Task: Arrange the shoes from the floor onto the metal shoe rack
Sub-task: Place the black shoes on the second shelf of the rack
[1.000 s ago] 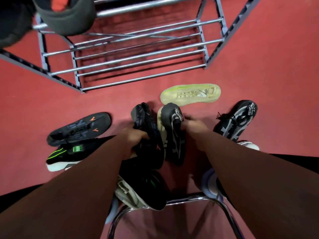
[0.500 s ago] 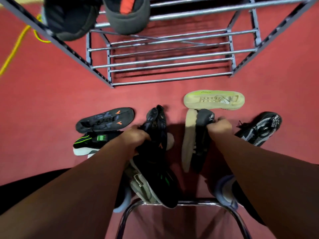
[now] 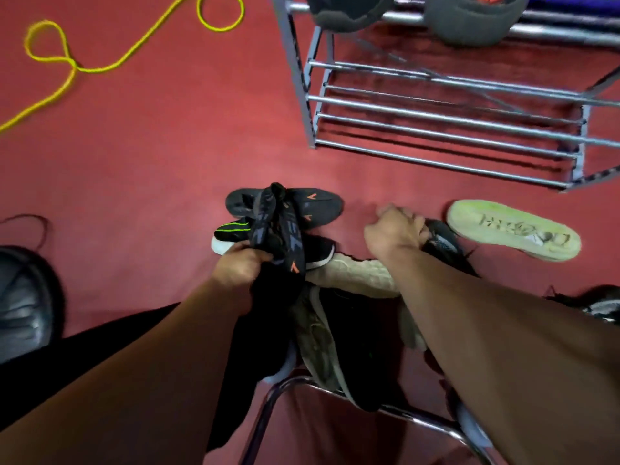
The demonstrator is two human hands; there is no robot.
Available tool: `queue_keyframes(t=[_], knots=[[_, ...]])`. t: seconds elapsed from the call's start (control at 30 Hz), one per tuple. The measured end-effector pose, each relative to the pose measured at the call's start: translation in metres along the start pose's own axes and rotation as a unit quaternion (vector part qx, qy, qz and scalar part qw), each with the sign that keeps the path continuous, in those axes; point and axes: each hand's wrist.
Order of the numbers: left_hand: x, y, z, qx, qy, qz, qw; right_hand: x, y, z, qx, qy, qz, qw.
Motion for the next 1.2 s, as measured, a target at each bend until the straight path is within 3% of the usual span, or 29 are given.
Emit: queue_keyframes(t=[0.1,0.2,0.3,0.4,0.57,0.73,0.9,1.03,1.2], knots=[[0.016,0.006,0.017,-0.046,-0.059,0.032,0.997,0.008,0.032,-0.020,0.092,0.063,0.030,0.993],[0.019,0.005,0.022,-0.082,-0.064,0.058,0.993,0.019,0.055,-0.040,0.206,0.116,-0.017,0.972],[0.026,0.012,0.024,-0.099,-0.060,0.098,0.988,0.026,0.065,-0.054,0.335,0.170,-0.107,0.920],[0.032,0.018,0.027,-0.109,-0.034,0.140,0.984,0.036,0.070,-0.061,0.420,0.173,-0.175,0.874],[0.028,0.017,0.026,-0.101,-0.044,0.121,0.986,0.043,0.074,-0.067,0.527,0.177,-0.176,0.813],[0.010,0.010,0.019,-0.098,-0.048,0.093,0.990,0.025,0.078,-0.049,0.468,0.190,-0.128,0.854],[-0.027,-0.007,0.014,-0.056,-0.005,0.036,0.998,0.003,0.068,0.005,0.427,0.150,-0.080,0.888],[-0.063,-0.032,0.009,-0.001,-0.021,0.004,1.000,-0.022,0.048,0.060,0.448,0.136,-0.076,0.880],[-0.132,-0.059,-0.016,0.012,0.014,-0.038,0.999,-0.081,0.007,0.122,0.493,0.113,-0.093,0.858]])
Point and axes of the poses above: each hand's wrist, its own x-axis towards the middle knuckle, its own z-axis out of the back of the hand, y = z × x, and after that the axes turned 6 degrees about x, right-handed
